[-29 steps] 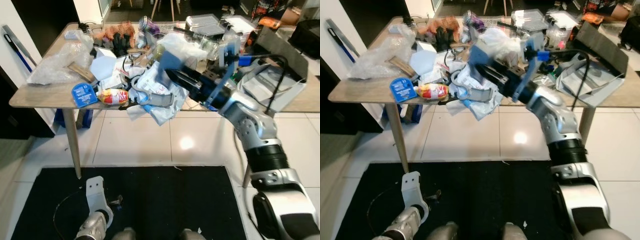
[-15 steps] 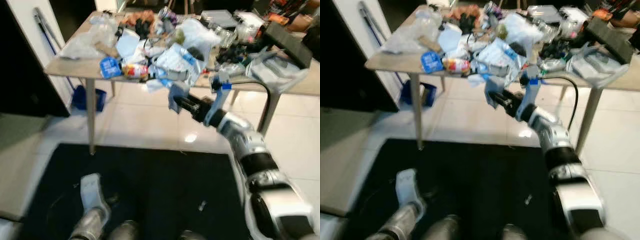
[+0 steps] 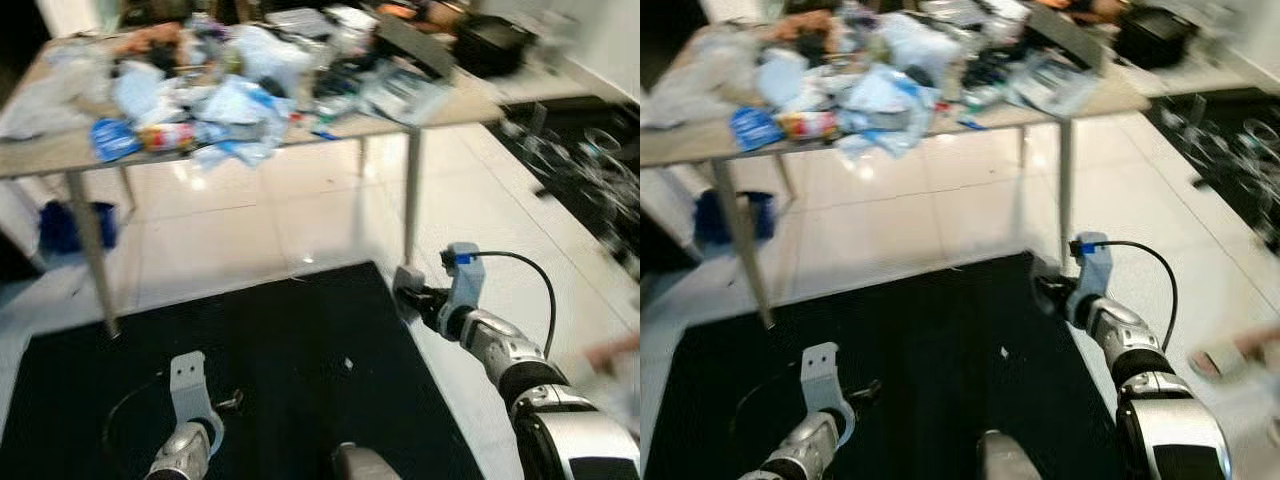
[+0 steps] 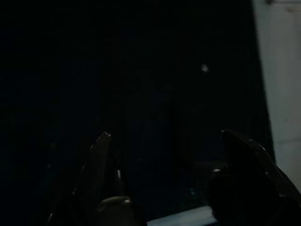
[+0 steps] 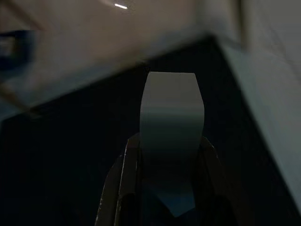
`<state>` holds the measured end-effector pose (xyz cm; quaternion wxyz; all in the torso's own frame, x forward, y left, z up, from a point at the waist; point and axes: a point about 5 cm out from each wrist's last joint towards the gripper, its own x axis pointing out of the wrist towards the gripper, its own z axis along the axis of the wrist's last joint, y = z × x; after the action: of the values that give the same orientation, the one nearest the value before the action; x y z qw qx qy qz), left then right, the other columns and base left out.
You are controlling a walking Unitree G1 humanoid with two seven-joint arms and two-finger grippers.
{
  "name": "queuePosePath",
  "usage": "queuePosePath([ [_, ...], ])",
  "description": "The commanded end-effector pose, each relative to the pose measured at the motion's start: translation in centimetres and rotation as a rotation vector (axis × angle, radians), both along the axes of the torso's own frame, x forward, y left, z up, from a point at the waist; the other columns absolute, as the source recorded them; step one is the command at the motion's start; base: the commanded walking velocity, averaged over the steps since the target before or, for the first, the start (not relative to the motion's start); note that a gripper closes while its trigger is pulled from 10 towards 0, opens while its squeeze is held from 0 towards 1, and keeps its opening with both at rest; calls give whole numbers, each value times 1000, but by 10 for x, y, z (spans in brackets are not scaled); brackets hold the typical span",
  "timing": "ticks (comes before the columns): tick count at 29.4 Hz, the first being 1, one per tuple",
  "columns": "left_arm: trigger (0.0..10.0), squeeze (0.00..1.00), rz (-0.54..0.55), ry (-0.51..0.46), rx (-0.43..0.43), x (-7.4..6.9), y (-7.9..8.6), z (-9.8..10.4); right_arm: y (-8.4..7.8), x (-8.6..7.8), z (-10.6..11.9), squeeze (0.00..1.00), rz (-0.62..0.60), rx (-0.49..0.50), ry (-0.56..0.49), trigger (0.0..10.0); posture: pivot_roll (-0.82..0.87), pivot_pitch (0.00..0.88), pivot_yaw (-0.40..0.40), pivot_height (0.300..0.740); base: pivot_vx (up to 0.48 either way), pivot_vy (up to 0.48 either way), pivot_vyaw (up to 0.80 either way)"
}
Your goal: Picking trash to rubbish bin
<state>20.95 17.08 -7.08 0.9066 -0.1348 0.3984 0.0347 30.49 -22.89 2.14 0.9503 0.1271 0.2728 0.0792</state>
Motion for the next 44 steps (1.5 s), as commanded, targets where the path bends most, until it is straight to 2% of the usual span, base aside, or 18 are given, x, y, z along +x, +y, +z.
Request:
queuePosePath([
  [1,10000,0,-12,36,10,-7,0,-4,0,-14,-17,0,-49,-7,74,10000,-8,69,-2,740,0,0,-775],
  [3,10000,0,-14,39,13,-7,0,-4,-2,-20,-23,0,-69,-14,98,10000,-8,69,-2,740,0,0,-775],
  [5,10000,0,-20,55,25,-7,1,-5,-5,-39,-40,0,-135,-19,173,10000,-6,76,2,740,0,0,-775],
  [12,10000,0,-15,64,32,-8,2,-5,-5,-49,-49,0,-178,-10,198,10000,-6,76,2,740,0,0,-773],
  [19,10000,0,-7,56,50,-7,3,-4,-15,-51,-48,0,-243,-31,202,10000,-4,84,3,740,0,0,-772],
  [28,10000,0,-4,41,54,-6,3,-4,-18,-46,-43,0,-273,-20,175,10000,-1,88,4,740,0,0,-771],
  [36,10000,0,-8,31,55,-5,4,-3,-16,-29,-29,0,-258,-12,100,10000,1,89,5,740,0,0,-772],
  [44,10000,0,-9,19,55,-4,4,-2,-16,-20,-21,0,-249,-13,64,10000,0,87,5,740,0,0,-773],
])
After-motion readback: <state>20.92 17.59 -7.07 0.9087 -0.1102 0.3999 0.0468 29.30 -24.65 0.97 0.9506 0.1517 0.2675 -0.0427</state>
